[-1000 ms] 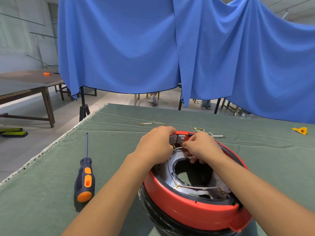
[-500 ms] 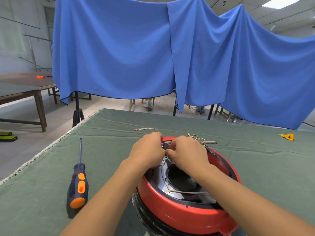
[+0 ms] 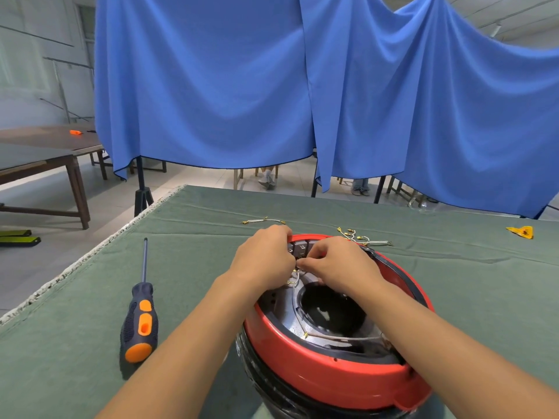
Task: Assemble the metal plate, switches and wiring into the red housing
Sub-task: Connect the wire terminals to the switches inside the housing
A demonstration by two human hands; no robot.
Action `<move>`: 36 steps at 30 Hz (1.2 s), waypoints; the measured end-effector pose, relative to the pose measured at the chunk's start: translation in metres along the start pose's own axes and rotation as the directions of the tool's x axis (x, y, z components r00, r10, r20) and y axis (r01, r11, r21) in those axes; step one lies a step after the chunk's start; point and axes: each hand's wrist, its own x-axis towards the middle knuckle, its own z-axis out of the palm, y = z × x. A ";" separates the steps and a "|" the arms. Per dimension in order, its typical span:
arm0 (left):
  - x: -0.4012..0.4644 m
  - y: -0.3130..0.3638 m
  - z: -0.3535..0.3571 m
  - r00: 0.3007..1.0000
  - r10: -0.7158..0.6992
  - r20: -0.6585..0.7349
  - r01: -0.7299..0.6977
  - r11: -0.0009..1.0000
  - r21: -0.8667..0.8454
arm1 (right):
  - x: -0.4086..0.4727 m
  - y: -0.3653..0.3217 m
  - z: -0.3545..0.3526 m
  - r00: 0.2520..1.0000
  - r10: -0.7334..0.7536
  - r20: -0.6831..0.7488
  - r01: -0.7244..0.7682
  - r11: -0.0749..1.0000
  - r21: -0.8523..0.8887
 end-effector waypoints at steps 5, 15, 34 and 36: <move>0.000 -0.001 0.001 1.000 0.004 -0.010 -0.004 1.000 -0.008 | 0.000 -0.003 0.001 1.000 0.023 -0.014 -0.023 1.000 -0.009; 0.000 0.000 0.001 1.000 0.021 -0.021 -0.021 1.000 -0.004 | -0.006 -0.007 -0.001 0.999 0.019 -0.026 -0.019 1.000 0.004; 0.000 -0.001 0.003 0.999 0.019 -0.030 -0.019 1.000 0.010 | -0.002 -0.009 0.005 0.998 0.048 -0.030 -0.049 0.999 -0.016; 0.000 -0.001 0.003 0.999 0.021 -0.032 -0.021 1.000 0.012 | 0.000 -0.009 0.005 0.998 0.051 -0.027 -0.051 0.999 -0.009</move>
